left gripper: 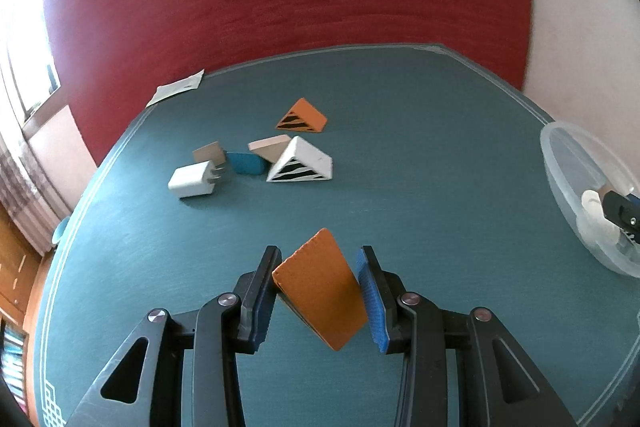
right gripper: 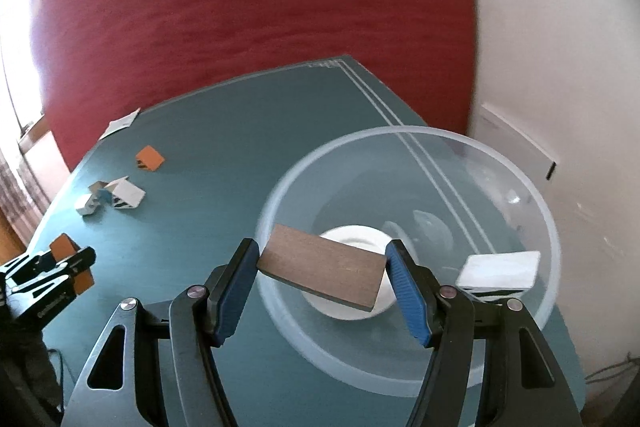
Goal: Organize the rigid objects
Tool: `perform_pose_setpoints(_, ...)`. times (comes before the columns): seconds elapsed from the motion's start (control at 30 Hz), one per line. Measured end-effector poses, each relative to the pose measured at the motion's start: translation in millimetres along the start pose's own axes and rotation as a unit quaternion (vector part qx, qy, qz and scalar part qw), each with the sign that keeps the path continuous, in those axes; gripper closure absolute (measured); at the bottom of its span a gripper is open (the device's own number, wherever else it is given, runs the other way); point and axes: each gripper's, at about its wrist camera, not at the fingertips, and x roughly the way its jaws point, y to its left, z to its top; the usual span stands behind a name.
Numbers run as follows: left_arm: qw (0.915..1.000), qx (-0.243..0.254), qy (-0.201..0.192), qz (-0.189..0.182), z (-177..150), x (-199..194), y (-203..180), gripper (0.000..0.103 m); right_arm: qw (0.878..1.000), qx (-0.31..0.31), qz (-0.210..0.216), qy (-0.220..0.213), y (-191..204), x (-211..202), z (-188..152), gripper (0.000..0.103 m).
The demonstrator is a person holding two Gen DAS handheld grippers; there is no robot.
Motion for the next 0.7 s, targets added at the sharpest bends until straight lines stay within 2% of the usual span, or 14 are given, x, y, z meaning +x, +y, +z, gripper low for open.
perform_pose_setpoints(0.27,0.9996,0.023,-0.004,-0.017,7.7,-2.5,-27.4,0.062,0.999,0.028,-0.018,0.000,-29.9,-1.4,-4.2,0.036)
perform_pose_setpoints(0.7,0.9968,0.052,-0.011,-0.059,23.1,-5.0,-68.4,0.062,0.998,0.054,-0.026,-0.003,-57.3,-8.5,-8.2,0.036)
